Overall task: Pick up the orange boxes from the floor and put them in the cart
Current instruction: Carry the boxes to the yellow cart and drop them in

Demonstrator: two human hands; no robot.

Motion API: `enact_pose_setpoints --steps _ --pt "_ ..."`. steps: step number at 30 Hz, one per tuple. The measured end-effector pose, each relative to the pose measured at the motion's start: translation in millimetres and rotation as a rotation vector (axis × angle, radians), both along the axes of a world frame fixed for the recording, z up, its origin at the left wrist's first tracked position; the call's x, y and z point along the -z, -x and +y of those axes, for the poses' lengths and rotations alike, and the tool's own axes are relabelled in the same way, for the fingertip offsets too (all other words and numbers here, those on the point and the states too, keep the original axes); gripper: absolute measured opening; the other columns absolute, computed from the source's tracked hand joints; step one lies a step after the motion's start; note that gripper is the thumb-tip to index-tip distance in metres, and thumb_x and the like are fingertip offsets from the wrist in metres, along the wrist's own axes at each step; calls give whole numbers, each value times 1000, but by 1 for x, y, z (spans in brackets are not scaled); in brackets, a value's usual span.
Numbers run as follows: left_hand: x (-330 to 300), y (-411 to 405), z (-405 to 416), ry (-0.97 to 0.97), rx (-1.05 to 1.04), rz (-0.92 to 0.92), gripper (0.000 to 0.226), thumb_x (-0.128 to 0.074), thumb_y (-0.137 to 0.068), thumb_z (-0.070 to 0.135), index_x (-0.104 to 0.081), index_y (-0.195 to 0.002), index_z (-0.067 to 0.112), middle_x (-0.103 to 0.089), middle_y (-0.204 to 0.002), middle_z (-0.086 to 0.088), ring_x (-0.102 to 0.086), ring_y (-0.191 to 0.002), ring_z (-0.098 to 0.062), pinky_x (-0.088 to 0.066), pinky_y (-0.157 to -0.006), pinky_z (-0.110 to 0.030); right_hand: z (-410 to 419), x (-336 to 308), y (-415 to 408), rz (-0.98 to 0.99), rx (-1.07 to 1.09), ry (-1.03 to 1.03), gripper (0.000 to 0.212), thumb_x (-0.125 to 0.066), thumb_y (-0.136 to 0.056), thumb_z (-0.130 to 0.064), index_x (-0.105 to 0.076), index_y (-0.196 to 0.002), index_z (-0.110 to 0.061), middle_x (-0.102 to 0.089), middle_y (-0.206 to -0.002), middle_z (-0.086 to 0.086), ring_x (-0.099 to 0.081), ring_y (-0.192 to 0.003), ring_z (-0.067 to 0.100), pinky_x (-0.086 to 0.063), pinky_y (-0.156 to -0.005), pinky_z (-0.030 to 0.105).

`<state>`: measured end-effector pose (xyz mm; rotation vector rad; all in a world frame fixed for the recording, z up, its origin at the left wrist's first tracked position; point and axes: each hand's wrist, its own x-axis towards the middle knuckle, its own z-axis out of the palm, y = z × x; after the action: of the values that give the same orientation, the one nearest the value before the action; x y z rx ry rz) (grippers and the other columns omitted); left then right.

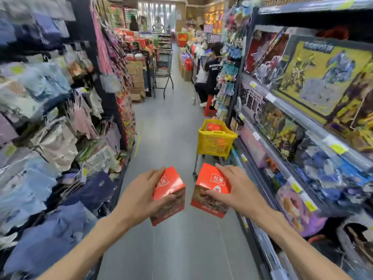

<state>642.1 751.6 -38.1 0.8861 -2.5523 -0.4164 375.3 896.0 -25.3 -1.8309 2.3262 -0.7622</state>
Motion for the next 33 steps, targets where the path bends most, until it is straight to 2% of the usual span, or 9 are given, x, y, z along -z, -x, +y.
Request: enact_pose_setpoints --steps 6,13,18,22,27,31,33 --pt "-5 46 -132 5 -96 -3 92 -46 -80 77 -35 -151 19 -49 -143 2 -45 -127 -17 -38 -101 -31 -162 -2 67 22 -62 -2 99 -55 -71 -87 -42 -146 -24 -50 -134 -9 -42 -124 10 -42 -104 37" --pt "9 112 -328 18 -102 -13 91 -49 -82 79 -33 -150 21 -51 -137 1 -50 -122 -20 -44 -99 -39 -357 8 134 76 -85 -7 95 -59 -73 -83 -45 -145 -22 -52 -132 -6 -44 -124 13 -35 -100 26" --pt "0 177 -470 48 -21 -36 91 -50 -81 80 -36 -149 20 -50 -142 2 -49 -126 -18 -41 -102 -35 -479 -3 189 61 -16 -7 91 -60 -74 -81 -46 -142 -22 -52 -129 -7 -46 -120 14 -41 -100 33" --pt "-8 244 -575 59 45 -70 90 -53 -81 78 -39 -147 19 -52 -142 0 -50 -125 -21 -41 -103 -37 -560 -9 244 50 57 3 88 -63 -76 -76 -45 -143 -22 -52 -127 -6 -44 -121 13 -38 -100 29" --pt "-5 342 -695 51 159 -63 88 -57 -82 73 -36 -150 22 -48 -145 3 -46 -128 -19 -41 -102 -35 -659 3 331 31 153 -16 91 -58 -74 -84 -40 -145 -29 -49 -132 -12 -42 -124 10 -39 -103 31" --pt "1 438 -788 95 247 -65 89 -51 -81 78 -36 -149 23 -48 -144 4 -47 -126 -18 -42 -102 -35 -737 13 407 29 216 21 85 -61 -74 -81 -44 -140 -30 -49 -121 -17 -44 -115 7 -37 -88 24" --pt "2 484 -827 106 278 -82 89 -50 -80 80 -39 -148 23 -50 -143 5 -49 -125 -17 -42 -100 -34 -771 15 446 14 253 22 89 -59 -74 -83 -42 -143 -29 -48 -125 -16 -43 -118 8 -38 -90 25"
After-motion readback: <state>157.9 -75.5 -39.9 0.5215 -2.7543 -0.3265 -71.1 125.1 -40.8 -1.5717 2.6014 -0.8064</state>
